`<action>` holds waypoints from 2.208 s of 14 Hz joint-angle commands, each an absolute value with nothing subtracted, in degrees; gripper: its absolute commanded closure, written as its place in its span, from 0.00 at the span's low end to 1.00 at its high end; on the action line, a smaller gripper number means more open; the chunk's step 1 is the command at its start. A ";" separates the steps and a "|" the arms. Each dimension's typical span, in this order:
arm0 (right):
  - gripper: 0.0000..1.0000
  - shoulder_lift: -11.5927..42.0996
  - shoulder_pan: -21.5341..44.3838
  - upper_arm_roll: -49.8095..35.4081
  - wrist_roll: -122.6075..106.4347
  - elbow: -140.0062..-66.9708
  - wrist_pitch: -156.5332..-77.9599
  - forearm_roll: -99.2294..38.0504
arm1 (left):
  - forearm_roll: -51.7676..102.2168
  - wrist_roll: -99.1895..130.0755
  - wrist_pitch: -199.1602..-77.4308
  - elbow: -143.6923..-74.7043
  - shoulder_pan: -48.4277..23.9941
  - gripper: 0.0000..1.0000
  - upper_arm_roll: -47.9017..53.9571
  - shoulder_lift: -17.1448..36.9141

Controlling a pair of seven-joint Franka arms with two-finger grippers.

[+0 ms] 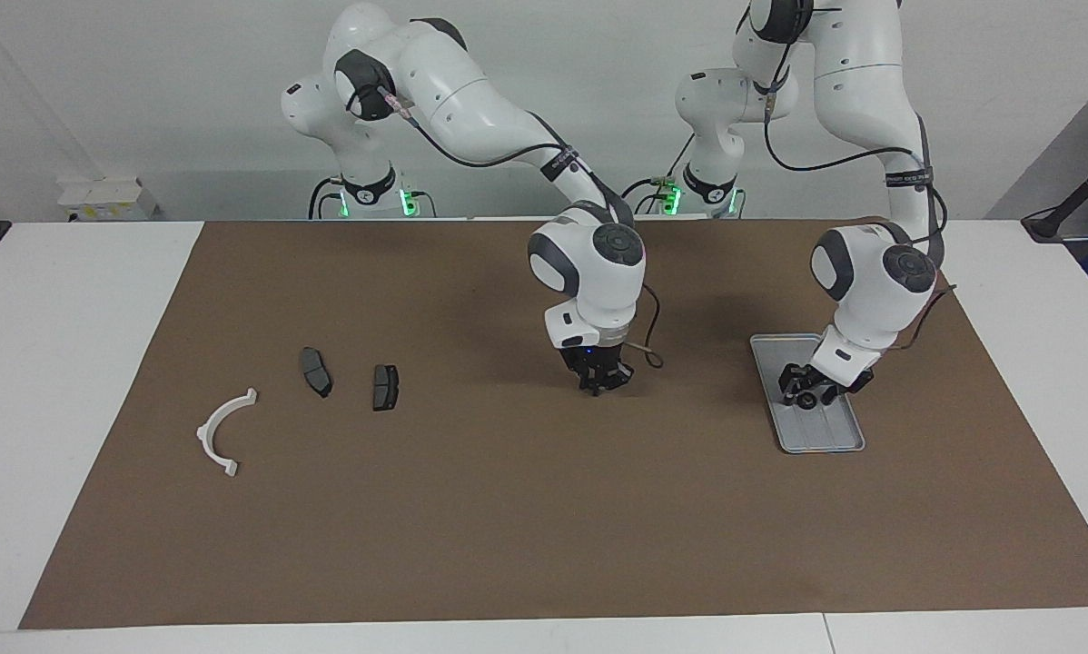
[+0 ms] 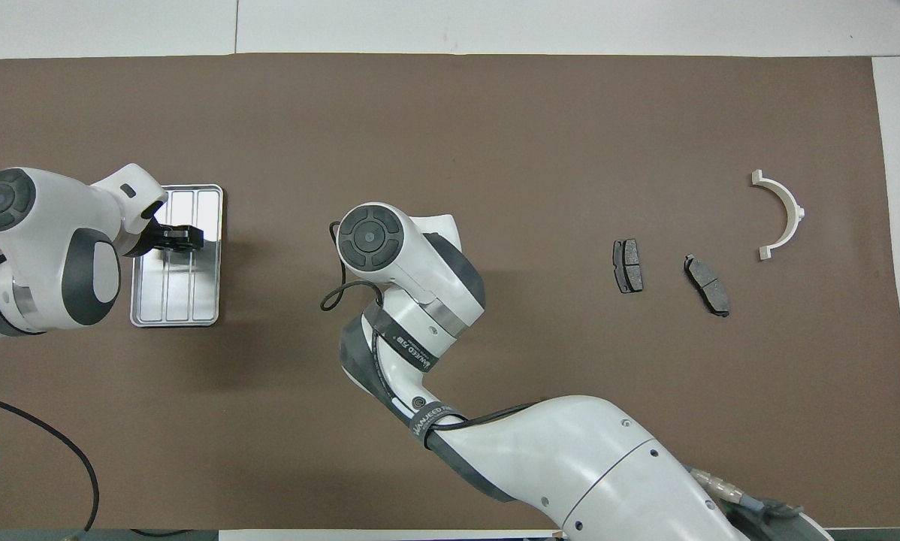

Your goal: Place bearing gear from tray to pile

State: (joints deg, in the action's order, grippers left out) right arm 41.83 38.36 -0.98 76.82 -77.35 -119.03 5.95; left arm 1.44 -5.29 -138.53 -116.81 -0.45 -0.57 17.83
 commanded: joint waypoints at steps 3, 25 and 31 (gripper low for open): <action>1.00 34.04 28.33 -2.46 60.52 -74.36 -105.05 2.66 | 2.02 -2.38 -139.57 -118.05 -1.23 1.00 -0.88 16.52; 1.00 35.59 -4.31 -1.93 -9.31 -89.03 -130.77 2.90 | -1.85 59.15 -134.21 -105.73 -38.50 1.00 0.35 22.94; 0.49 35.60 -4.92 -1.93 -9.49 -90.53 -132.36 2.73 | -1.93 59.24 -136.31 -108.19 -39.55 1.00 0.26 22.68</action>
State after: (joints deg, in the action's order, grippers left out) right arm 36.12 -3.61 -1.06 -8.12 -89.08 -131.06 2.29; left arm -0.92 57.86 -133.60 -105.43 -38.63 0.94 23.89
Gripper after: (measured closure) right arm 0.767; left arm 0.652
